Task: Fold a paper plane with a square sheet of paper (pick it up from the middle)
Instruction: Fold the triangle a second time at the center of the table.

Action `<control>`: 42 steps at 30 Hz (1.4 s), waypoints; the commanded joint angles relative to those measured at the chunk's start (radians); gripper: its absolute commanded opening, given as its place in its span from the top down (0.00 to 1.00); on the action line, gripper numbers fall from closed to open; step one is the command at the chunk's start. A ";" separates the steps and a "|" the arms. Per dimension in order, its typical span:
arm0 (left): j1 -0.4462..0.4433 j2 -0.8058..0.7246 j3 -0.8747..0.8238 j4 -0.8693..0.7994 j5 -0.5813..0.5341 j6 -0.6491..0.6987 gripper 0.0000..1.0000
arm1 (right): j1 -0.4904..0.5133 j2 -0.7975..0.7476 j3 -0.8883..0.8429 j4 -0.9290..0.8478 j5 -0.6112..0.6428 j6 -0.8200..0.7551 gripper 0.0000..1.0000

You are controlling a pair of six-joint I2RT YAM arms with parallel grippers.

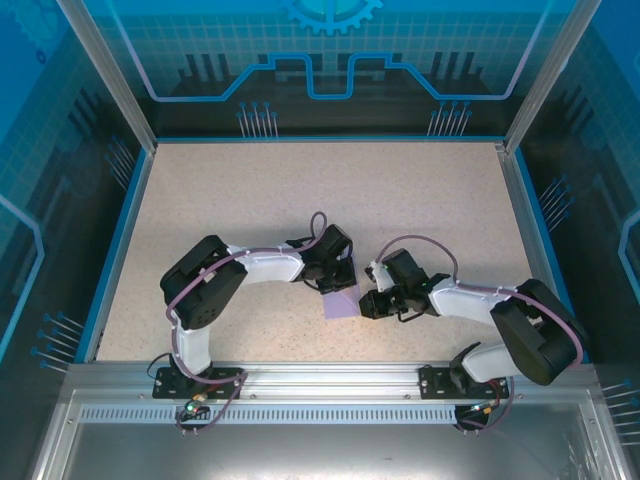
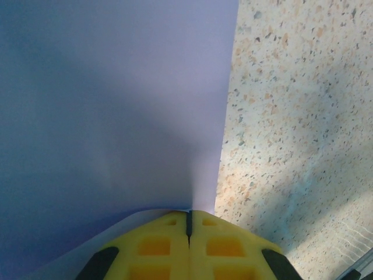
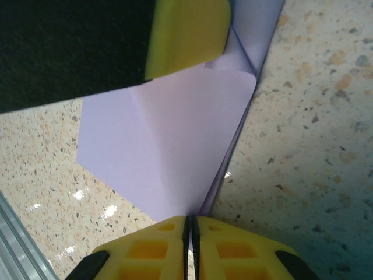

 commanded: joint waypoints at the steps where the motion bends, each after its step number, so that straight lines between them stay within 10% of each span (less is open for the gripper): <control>1: 0.005 0.020 0.033 -0.030 -0.005 0.017 1.00 | 0.003 0.007 -0.006 0.000 0.002 -0.005 0.87; 21: 0.006 0.039 0.029 -0.048 -0.034 0.031 1.00 | 0.019 0.057 0.014 -0.059 0.054 -0.040 0.88; 42: 0.007 -0.040 0.036 -0.059 -0.065 0.046 0.64 | 0.058 0.126 0.046 -0.109 0.125 -0.014 0.90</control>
